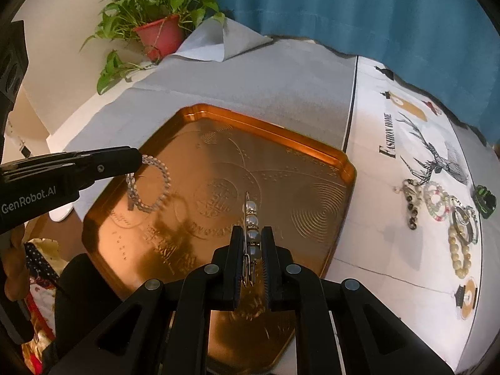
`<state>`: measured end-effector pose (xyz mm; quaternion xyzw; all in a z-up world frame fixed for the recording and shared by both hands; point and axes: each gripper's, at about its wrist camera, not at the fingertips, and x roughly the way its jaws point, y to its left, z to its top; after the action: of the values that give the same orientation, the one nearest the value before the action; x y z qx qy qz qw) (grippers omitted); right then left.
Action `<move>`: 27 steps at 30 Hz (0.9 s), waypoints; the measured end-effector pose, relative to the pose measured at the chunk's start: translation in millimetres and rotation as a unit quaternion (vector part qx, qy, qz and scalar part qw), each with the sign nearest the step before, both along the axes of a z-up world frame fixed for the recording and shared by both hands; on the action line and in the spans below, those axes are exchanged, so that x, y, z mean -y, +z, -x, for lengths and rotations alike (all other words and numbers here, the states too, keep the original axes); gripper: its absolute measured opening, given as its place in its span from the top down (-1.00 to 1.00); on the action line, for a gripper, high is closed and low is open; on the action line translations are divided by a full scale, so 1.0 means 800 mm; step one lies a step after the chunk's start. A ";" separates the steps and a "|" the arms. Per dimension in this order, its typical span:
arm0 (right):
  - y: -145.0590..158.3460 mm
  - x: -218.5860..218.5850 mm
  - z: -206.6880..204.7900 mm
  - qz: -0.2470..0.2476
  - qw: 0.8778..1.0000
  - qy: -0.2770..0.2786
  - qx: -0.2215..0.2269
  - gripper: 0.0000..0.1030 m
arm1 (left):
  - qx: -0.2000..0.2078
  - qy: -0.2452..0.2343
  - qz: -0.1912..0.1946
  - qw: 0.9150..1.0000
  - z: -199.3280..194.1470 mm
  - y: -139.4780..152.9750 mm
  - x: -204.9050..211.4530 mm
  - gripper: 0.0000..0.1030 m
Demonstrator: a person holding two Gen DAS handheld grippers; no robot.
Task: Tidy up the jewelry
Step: 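Lower both pieces into the tray and open both grippers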
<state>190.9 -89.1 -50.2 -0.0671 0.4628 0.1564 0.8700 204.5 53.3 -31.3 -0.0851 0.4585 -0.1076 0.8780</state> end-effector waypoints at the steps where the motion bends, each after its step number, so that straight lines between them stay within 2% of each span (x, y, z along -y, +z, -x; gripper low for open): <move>1: -0.002 0.000 -0.004 0.000 1.000 -0.001 -0.001 0.77 | 0.000 0.001 -0.001 1.000 -0.002 -0.002 -0.001 0.90; 2: -0.004 -0.001 -0.006 0.000 1.000 0.000 -0.002 0.76 | -0.001 0.000 -0.001 1.000 -0.005 -0.003 -0.001 0.88; 4: -0.009 -0.002 -0.013 0.006 1.000 -0.003 -0.003 0.70 | -0.004 0.000 -0.003 1.000 -0.009 -0.006 -0.001 0.64; 5: -0.012 -0.002 -0.016 0.017 1.000 -0.007 -0.007 0.50 | -0.008 0.004 -0.007 1.000 -0.009 -0.006 -0.001 0.10; 6: -0.014 -0.001 -0.016 0.019 1.000 -0.010 -0.011 0.07 | -0.007 0.013 -0.011 1.000 -0.007 -0.005 -0.002 -0.53; 7: -0.015 0.002 -0.015 0.015 1.000 -0.013 -0.014 -0.17 | 0.002 0.027 -0.017 0.999 -0.003 -0.003 -0.004 -0.74; 8: -0.014 0.006 -0.011 0.004 1.000 -0.014 -0.016 -0.45 | 0.025 0.043 -0.023 0.998 0.008 0.003 -0.006 -0.86; 10: -0.012 0.015 0.003 -0.012 1.000 -0.012 -0.020 -0.47 | 0.042 0.049 -0.031 0.997 0.021 0.007 -0.007 -0.86; 13: -0.009 0.029 0.038 0.000 1.000 -0.017 -0.021 -0.47 | 0.026 0.055 -0.048 0.997 0.047 0.009 -0.007 -0.86; 15: -0.004 0.037 0.065 0.010 1.000 -0.021 -0.013 -0.47 | 0.030 0.053 -0.049 0.997 0.075 0.009 -0.006 -0.86; 18: 0.009 0.050 0.118 0.016 1.000 -0.019 0.009 -0.47 | 0.030 0.049 -0.057 0.997 0.115 0.013 0.005 -0.86; 23: 0.031 0.061 0.174 0.013 0.999 -0.023 0.040 -0.47 | 0.041 0.049 -0.057 0.996 0.178 0.034 0.028 -0.86; 27: 0.049 0.068 0.202 0.009 0.997 -0.031 0.073 -0.47 | 0.067 0.043 -0.085 0.993 0.215 0.054 0.047 -0.86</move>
<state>29.0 -143.8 -10.8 -0.0721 0.4014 0.1197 0.9052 32.5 15.5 12.2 -0.0224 0.4021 -0.0356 0.9146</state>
